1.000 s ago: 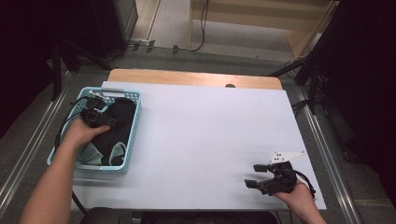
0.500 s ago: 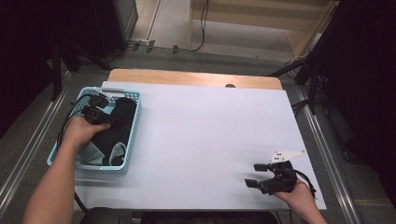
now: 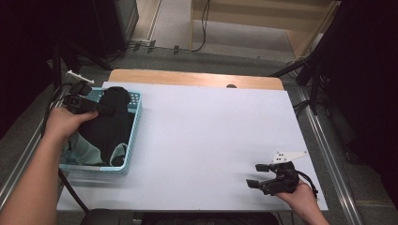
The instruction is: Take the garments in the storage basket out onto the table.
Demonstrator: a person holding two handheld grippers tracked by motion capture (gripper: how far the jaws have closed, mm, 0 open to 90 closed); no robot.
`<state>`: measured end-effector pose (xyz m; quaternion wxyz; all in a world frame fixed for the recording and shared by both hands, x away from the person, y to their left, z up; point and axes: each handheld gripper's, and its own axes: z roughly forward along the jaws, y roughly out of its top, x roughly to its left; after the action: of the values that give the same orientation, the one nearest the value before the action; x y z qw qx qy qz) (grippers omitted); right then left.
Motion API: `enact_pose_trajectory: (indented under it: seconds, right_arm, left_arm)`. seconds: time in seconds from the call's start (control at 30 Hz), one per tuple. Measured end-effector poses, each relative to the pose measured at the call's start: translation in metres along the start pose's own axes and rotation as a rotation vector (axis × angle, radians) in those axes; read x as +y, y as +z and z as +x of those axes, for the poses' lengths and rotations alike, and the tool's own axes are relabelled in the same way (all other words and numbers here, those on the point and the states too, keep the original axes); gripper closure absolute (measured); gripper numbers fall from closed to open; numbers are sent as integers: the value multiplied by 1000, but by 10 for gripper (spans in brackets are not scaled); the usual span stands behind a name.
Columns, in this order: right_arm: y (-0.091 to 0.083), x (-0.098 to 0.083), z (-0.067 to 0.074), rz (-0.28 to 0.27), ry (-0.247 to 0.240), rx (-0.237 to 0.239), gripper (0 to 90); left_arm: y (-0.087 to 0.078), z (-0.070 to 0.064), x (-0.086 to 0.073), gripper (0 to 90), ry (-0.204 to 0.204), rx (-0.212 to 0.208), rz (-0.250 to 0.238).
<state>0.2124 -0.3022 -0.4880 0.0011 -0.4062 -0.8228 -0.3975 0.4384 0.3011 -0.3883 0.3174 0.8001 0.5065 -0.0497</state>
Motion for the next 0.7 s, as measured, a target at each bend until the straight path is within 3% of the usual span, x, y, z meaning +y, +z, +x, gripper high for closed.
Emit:
enact_pose_trajectory:
  seconds: [0.23,0.5,0.7]
  right_arm:
    - [0,1,-1,0,-2,0,177]
    - [2,4,-1,-1,-11,8,177]
    - [3,5,-1,0,-12,11,177]
  left_arm:
    - [-28,-11,9,669,3,-11,-68]
    - [-56,-35,25,668,30,-8,-54]
    - [-73,-50,34,667,59,-43,-62]
